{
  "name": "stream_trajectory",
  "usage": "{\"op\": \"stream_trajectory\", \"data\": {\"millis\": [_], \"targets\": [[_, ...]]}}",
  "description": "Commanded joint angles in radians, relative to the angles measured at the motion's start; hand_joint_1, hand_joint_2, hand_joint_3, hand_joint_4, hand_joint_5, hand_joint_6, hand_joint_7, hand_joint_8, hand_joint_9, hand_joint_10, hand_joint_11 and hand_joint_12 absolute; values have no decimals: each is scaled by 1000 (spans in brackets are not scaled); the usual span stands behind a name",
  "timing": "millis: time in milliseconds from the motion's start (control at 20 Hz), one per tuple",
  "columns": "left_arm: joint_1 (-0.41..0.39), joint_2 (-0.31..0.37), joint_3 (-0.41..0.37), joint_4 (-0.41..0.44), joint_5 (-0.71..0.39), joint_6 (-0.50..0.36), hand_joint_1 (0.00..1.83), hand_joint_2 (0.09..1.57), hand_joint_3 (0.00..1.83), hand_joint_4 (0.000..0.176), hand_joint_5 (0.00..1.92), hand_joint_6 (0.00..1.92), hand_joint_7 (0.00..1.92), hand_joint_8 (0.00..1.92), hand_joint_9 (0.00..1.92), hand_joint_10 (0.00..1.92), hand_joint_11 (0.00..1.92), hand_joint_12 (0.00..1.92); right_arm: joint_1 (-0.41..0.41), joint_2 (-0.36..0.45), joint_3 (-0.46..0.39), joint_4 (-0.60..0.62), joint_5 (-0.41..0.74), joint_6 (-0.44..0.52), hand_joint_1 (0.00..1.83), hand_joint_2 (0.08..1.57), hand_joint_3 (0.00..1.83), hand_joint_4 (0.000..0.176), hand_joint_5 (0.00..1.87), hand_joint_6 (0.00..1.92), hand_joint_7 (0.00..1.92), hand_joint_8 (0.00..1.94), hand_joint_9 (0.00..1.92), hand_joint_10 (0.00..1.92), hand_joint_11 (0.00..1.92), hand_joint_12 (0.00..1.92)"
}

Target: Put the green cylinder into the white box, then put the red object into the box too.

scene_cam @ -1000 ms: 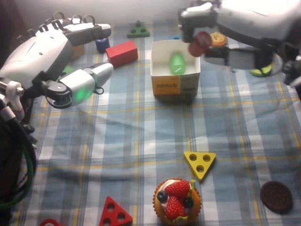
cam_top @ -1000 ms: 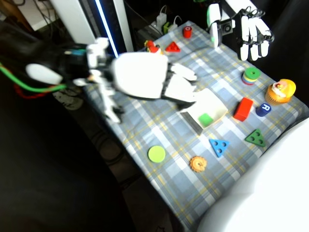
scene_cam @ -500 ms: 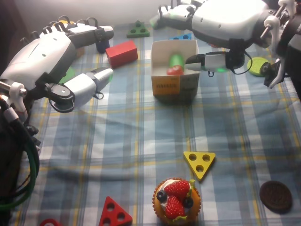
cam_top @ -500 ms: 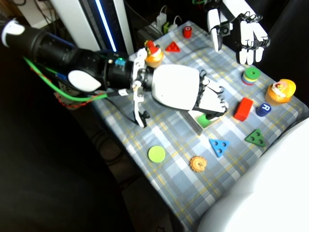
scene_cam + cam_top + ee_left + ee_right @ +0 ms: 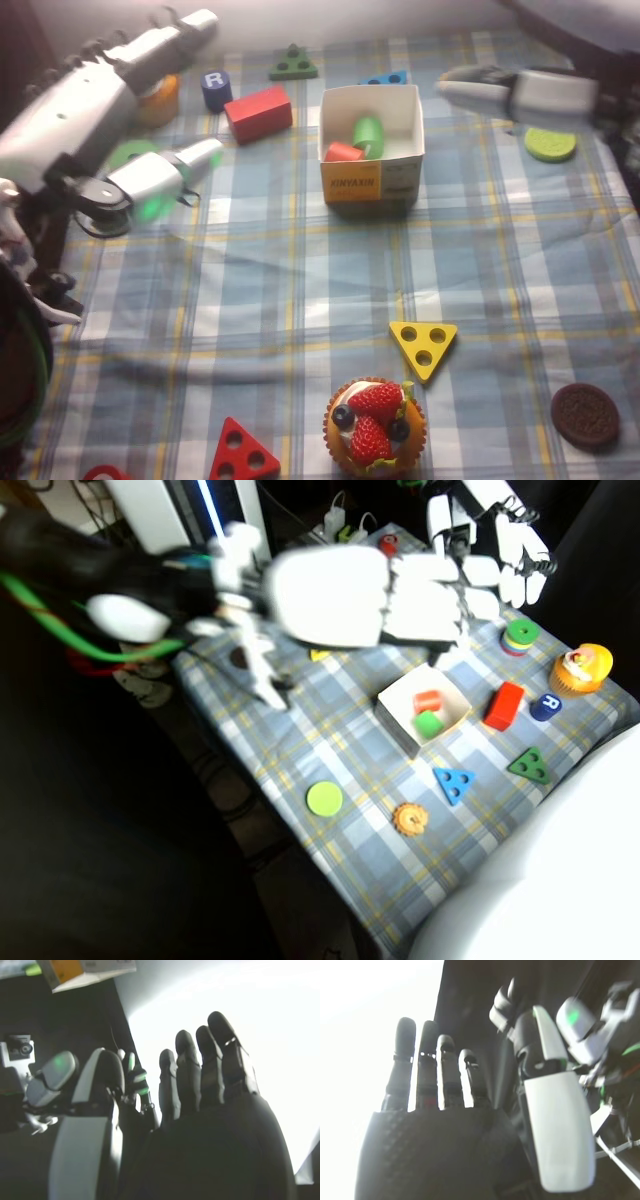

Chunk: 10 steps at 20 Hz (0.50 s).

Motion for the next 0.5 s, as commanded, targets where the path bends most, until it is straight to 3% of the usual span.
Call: {"op": "stream_trajectory", "data": {"millis": [0,50,100,150,200,300,350,400,450], "targets": [[0,8,-10,64,-146,-17,775,1348,0,94,140,0,236,0,96,292,0,684,-14,10,-21,13,190,0,633,1296,3,53,0,0,1,0,0,305,0,688],[4,15,-20,72,-162,-22,757,1342,0,107,140,1,229,0,76,253,0,624,-57,39,-45,38,247,0,612,1300,1,31,0,0,0,0,0,156,0,500],[10,22,-26,87,-178,-48,792,1333,0,114,81,0,211,0,78,216,0,518,-114,72,-71,69,317,0,558,1304,1,27,0,0,0,0,0,30,0,262],[14,27,-26,99,-184,-80,756,1347,2,119,15,0,145,4,56,170,0,286,-144,90,-86,87,355,0,565,1302,0,45,0,0,0,0,0,5,0,52],[22,32,-21,114,-193,-135,706,1345,1,138,2,0,99,1,39,134,0,153,-183,110,-102,106,398,3,587,1293,0,58,0,0,0,0,0,0,0,10],[40,43,-11,137,-217,-245,505,1329,0,171,0,0,3,0,1,8,0,5,-258,139,-126,142,472,10,514,1279,0,58,0,0,0,0,0,0,0,0],[51,50,-12,142,-232,-274,487,1316,0,175,0,0,0,0,0,1,0,0,-289,149,-138,158,505,10,533,1281,0,60,0,0,0,0,0,0,0,0],[59,53,-13,148,-247,-296,441,1303,0,176,0,0,0,0,0,0,0,0,-312,159,-148,170,530,11,552,1273,0,85,0,0,0,0,0,0,0,0],[65,55,-14,154,-259,-310,406,1283,0,176,0,0,0,0,0,0,0,0,-325,165,-155,176,550,13,567,1265,0,86,0,0,0,0,0,0,0,0]]}}
